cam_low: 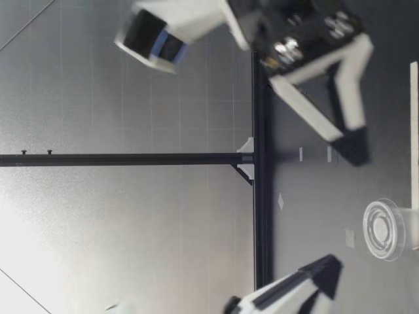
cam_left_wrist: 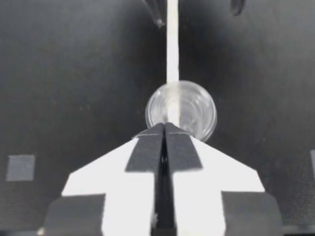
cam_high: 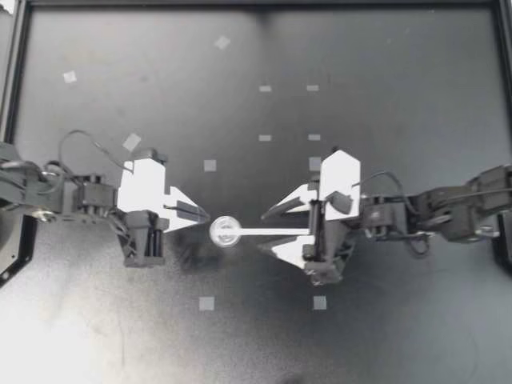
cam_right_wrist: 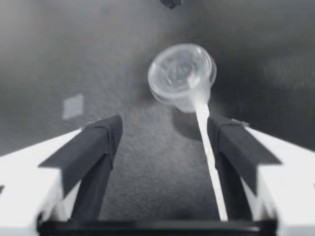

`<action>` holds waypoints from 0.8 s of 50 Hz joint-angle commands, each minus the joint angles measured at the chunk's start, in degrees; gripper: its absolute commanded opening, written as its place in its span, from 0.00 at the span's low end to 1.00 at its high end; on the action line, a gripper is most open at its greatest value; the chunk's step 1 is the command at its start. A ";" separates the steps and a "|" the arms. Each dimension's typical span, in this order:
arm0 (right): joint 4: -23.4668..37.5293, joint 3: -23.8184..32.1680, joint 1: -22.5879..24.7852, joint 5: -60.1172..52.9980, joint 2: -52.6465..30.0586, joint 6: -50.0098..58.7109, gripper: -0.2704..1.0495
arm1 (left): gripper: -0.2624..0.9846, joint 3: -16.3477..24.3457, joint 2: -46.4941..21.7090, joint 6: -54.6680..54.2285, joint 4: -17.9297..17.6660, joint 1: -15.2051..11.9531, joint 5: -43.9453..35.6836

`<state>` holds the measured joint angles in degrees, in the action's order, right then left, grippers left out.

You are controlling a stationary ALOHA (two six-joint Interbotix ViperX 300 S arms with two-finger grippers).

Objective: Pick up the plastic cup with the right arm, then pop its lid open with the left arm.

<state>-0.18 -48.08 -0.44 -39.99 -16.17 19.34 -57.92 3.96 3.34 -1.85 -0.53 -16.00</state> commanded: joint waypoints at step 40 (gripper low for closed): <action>0.44 10.46 -0.26 5.89 -7.65 -0.18 0.73 | 0.19 1.23 -4.92 0.26 -0.09 2.55 -8.17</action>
<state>0.26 -38.94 -0.44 -33.93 -24.52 19.25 -57.74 -1.32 3.43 -1.93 1.93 -23.38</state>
